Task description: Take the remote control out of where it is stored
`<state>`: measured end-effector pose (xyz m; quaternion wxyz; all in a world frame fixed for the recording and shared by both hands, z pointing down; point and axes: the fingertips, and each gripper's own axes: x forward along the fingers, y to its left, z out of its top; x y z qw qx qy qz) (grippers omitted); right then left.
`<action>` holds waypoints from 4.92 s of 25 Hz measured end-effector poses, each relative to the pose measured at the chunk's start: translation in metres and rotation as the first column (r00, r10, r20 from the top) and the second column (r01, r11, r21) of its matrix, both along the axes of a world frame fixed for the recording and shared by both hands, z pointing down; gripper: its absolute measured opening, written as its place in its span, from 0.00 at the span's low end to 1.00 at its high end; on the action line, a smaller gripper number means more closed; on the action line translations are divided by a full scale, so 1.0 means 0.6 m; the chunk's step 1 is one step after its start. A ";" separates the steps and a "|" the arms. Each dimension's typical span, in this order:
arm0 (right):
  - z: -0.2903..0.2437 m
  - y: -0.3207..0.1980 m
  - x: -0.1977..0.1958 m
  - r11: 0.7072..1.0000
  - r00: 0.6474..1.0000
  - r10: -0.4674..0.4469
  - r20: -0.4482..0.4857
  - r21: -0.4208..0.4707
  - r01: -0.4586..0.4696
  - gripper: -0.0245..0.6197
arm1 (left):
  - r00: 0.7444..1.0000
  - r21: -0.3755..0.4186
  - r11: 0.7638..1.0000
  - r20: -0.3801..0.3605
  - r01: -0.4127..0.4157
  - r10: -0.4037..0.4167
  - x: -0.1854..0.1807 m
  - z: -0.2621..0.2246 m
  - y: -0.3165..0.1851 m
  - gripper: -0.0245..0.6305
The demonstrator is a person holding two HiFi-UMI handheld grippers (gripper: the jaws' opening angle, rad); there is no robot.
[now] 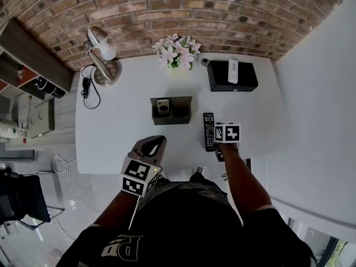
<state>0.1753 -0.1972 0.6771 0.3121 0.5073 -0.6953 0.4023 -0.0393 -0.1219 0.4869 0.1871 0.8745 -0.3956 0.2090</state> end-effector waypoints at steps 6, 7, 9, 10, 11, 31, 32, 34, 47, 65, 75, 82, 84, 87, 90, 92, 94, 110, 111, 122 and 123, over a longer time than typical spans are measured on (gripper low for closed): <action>-0.091 -0.002 -0.023 0.987 0.994 -0.025 0.109 0.161 0.007 0.32 | 1.000 0.021 1.000 -0.019 -0.006 0.006 -0.008 -0.012 -0.004 0.05; -0.112 0.000 -0.031 0.981 0.990 -0.037 0.134 0.192 0.011 0.32 | 1.000 0.023 1.000 -0.024 -0.002 0.003 -0.012 -0.014 -0.005 0.05; -0.158 0.006 -0.053 0.966 0.980 -0.067 0.189 0.259 0.016 0.31 | 0.999 0.027 1.000 -0.032 0.007 -0.007 -0.021 -0.019 -0.010 0.05; -0.183 0.010 -0.066 0.956 0.974 -0.083 0.211 0.294 0.018 0.26 | 0.999 0.028 1.000 -0.036 0.012 -0.011 -0.026 -0.020 -0.013 0.05; -0.206 0.014 -0.079 0.945 0.970 -0.100 0.223 0.327 0.022 0.19 | 0.999 0.029 0.999 -0.038 0.016 -0.015 -0.031 -0.022 -0.015 0.05; -0.314 0.082 -0.289 0.837 0.937 -0.317 0.148 0.508 0.203 0.05 | 0.999 0.058 0.998 -0.030 -0.013 0.015 -0.106 -0.031 0.002 0.05; -0.313 0.083 -0.291 0.838 0.938 -0.313 0.149 0.508 0.199 0.05 | 0.999 0.060 0.998 -0.030 -0.014 0.016 -0.109 -0.031 0.002 0.04; -0.312 0.083 -0.298 0.837 0.938 -0.312 0.153 0.511 0.195 0.05 | 0.999 0.059 0.998 -0.054 -0.005 0.009 -0.115 -0.031 0.000 0.04; -0.260 0.038 -0.335 0.866 0.958 -0.272 0.088 0.457 0.204 0.05 | 0.999 0.033 0.998 -0.019 0.045 -0.045 -0.177 -0.007 -0.018 0.05; -0.138 -0.090 -0.359 0.937 0.995 0.008 -0.102 0.349 0.028 0.43 | 0.991 0.012 0.992 -0.037 0.126 -0.125 -0.245 0.010 -0.006 0.05; -0.133 -0.086 -0.362 0.927 0.989 0.011 -0.148 0.371 0.046 0.35 | 0.986 0.009 0.986 -0.029 0.165 -0.164 -0.279 0.014 0.003 0.05; -0.187 -0.087 -0.361 0.884 0.995 -0.011 -0.101 0.464 0.057 0.34 | 0.989 0.021 0.990 -0.034 0.143 -0.142 -0.260 0.007 0.004 0.05; -0.212 -0.086 -0.360 0.865 0.996 -0.020 -0.088 0.498 0.062 0.34 | 0.990 0.026 0.990 -0.033 0.136 -0.135 -0.255 0.006 0.004 0.05; -0.248 -0.083 -0.358 0.840 0.998 -0.037 -0.060 0.539 0.063 0.34 | 0.992 0.032 0.992 -0.026 0.125 -0.124 -0.247 0.003 0.002 0.05; -0.279 -0.074 -0.356 0.821 0.997 -0.071 -0.038 0.565 0.080 0.34 | 0.993 0.035 0.993 -0.023 0.117 -0.116 -0.236 0.000 -0.001 0.05; -0.296 -0.067 -0.352 0.811 0.995 -0.092 -0.026 0.578 0.090 0.34 | 0.994 0.035 0.994 -0.020 0.108 -0.107 -0.226 0.002 -0.002 0.05; -0.311 -0.059 -0.343 0.803 0.995 -0.103 -0.013 0.589 0.091 0.34 | 0.996 0.035 0.995 -0.015 0.094 -0.093 -0.214 0.005 -0.003 0.05; -0.327 -0.012 -0.131 0.823 0.999 -0.034 -0.034 0.566 0.048 0.33 | 0.998 0.057 0.997 0.003 -0.055 0.055 -0.032 0.020 -0.020 0.05; -0.322 -0.009 -0.116 0.828 0.999 -0.028 -0.036 0.560 0.043 0.33 | 0.998 0.053 0.997 0.005 -0.060 0.060 -0.022 0.022 -0.020 0.05; -0.270 0.006 0.008 0.877 0.998 0.001 -0.062 0.480 0.029 0.33 | 0.996 0.039 0.995 0.021 -0.091 0.090 0.066 0.026 -0.022 0.05; -0.260 0.008 0.019 0.887 0.998 -0.001 -0.066 0.461 0.031 0.33 | 0.995 0.038 0.995 0.024 -0.095 0.094 0.072 0.028 -0.021 0.05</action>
